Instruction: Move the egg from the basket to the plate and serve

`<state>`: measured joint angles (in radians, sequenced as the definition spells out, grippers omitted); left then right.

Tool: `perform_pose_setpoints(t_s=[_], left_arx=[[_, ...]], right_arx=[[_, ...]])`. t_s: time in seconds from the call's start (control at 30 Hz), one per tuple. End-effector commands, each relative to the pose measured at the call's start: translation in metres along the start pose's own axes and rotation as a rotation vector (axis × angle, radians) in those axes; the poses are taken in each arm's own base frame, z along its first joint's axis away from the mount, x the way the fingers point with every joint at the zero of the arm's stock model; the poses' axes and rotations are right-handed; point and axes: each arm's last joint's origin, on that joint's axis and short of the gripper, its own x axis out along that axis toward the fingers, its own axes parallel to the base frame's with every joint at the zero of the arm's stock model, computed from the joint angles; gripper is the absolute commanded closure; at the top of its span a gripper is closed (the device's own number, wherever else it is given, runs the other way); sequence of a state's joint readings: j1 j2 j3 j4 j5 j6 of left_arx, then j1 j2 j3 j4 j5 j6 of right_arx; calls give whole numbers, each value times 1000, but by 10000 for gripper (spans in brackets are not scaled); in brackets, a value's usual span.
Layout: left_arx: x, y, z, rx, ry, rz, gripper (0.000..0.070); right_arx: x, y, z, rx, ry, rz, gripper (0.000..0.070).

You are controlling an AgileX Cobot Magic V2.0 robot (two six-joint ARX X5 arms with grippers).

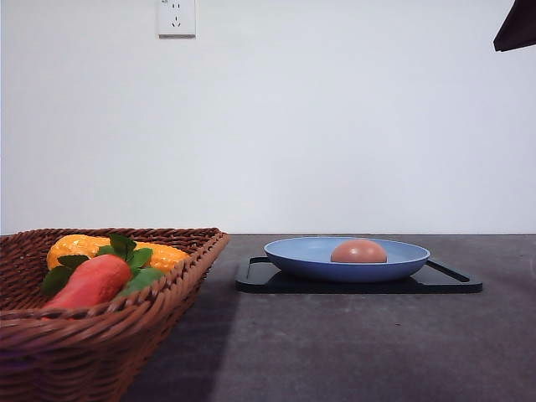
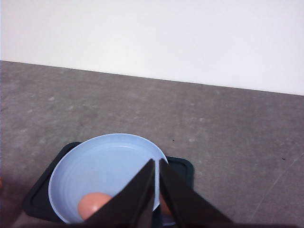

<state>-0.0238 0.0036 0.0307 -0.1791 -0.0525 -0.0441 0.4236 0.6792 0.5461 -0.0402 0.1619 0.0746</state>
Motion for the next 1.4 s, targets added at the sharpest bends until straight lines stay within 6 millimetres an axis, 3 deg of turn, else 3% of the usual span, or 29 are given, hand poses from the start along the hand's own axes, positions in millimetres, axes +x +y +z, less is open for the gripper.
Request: perform_pose_setpoints(t_s=[0.0, 0.3, 0.53, 0.77, 0.93, 1.2, 1.37], left_arx=[[3, 0, -10, -1, 32, -1, 700], [3, 0, -10, -1, 32, -1, 700], [3, 0, -10, 0, 32, -1, 700], [3, 0, -10, -1, 32, -1, 700], [3, 0, -10, -1, 32, -1, 700], [3, 0, -10, -1, 32, -1, 700], [3, 0, -10, -1, 32, -1, 700]], right_arx=[[0, 1, 4, -5, -17, 0, 700], [0, 1, 4, -14, -17, 0, 700], [-29, -19, 4, -156, -134, -138, 700], [-41, -36, -52, -157, -138, -17, 700], [-41, -45, -92, -141, -115, -64, 700], [-40, -49, -124, -130, -113, -95, 700], [-42, -48, -129, -116, -80, -97, 700]])
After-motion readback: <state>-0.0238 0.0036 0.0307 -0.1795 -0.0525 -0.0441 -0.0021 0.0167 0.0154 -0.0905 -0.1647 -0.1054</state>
